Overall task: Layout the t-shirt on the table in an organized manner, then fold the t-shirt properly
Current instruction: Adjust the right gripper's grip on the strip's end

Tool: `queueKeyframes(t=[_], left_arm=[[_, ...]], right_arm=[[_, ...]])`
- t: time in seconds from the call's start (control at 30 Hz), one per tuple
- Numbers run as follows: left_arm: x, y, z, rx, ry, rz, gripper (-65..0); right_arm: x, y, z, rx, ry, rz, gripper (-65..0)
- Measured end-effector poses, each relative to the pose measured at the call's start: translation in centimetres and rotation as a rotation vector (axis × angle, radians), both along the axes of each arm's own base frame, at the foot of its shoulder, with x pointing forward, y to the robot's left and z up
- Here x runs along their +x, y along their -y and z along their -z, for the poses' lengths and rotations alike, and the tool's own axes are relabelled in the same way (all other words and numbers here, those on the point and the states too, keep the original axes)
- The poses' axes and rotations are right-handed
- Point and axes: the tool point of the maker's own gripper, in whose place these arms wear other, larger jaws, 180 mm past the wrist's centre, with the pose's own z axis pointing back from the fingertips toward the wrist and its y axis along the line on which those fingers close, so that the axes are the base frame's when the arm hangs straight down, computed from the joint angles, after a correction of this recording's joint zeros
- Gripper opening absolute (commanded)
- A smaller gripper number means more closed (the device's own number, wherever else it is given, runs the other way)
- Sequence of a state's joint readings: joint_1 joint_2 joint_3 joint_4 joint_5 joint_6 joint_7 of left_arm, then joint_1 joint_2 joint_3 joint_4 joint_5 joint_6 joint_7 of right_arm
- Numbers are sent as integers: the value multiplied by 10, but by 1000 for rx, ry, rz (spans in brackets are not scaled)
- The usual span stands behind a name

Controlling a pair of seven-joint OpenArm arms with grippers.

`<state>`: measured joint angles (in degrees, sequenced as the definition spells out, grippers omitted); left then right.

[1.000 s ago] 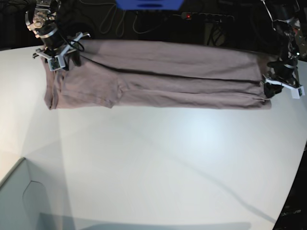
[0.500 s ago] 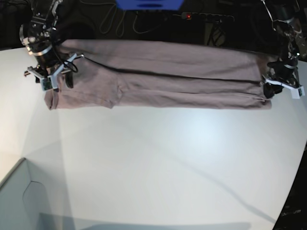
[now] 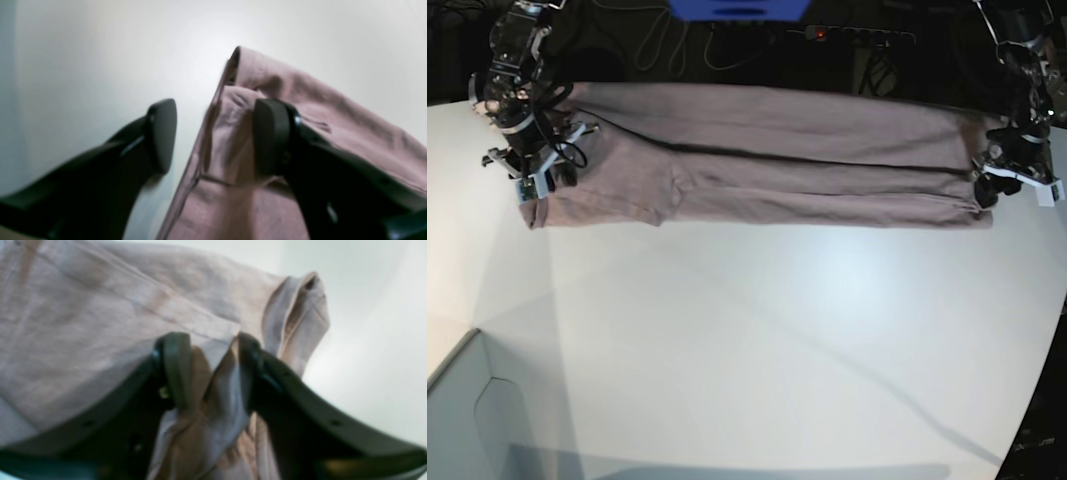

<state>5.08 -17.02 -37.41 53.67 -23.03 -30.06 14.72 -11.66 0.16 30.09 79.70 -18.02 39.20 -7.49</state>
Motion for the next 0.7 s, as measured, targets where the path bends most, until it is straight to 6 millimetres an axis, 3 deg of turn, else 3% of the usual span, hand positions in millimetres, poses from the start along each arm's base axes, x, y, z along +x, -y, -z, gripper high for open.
queueKeyframes(t=[0.13, 0.3, 0.7], left_arm=[[0, 0, 0, -1, 0, 0, -291], [0, 0, 0, 0, 0, 0, -289], [1, 0, 0, -1, 0, 0, -288]], right_arm=[[-9, 1, 2, -8, -17, -2, -650], [-11, 3, -10, -32, 12, -9, -650], [-41, 2, -17, -67, -12, -20, -650]])
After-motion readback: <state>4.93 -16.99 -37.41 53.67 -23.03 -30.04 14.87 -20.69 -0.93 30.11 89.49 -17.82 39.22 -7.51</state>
